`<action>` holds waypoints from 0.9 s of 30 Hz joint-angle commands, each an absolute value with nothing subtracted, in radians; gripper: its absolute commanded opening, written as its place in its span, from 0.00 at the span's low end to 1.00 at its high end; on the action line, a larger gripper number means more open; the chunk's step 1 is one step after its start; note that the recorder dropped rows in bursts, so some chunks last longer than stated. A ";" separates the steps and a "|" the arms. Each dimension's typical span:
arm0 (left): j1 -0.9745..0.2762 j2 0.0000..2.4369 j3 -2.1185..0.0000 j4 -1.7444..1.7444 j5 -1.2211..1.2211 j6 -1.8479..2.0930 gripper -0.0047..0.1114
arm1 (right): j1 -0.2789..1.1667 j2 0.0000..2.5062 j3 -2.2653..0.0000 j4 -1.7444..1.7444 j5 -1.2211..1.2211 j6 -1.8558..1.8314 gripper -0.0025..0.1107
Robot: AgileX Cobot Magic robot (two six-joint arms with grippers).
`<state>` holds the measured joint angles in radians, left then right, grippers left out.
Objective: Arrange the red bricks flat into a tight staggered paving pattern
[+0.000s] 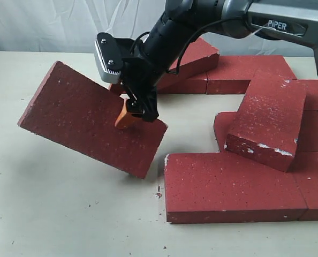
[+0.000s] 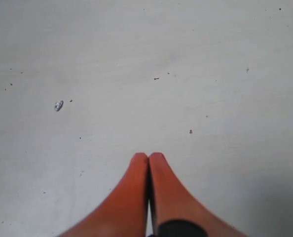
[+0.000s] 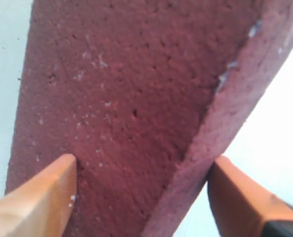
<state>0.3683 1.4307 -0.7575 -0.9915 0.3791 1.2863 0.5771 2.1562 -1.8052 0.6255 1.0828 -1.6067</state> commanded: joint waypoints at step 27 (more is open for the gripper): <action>0.369 1.438 -0.752 -1.051 0.404 1.311 0.04 | 0.581 1.995 -1.808 0.478 1.221 -0.890 0.03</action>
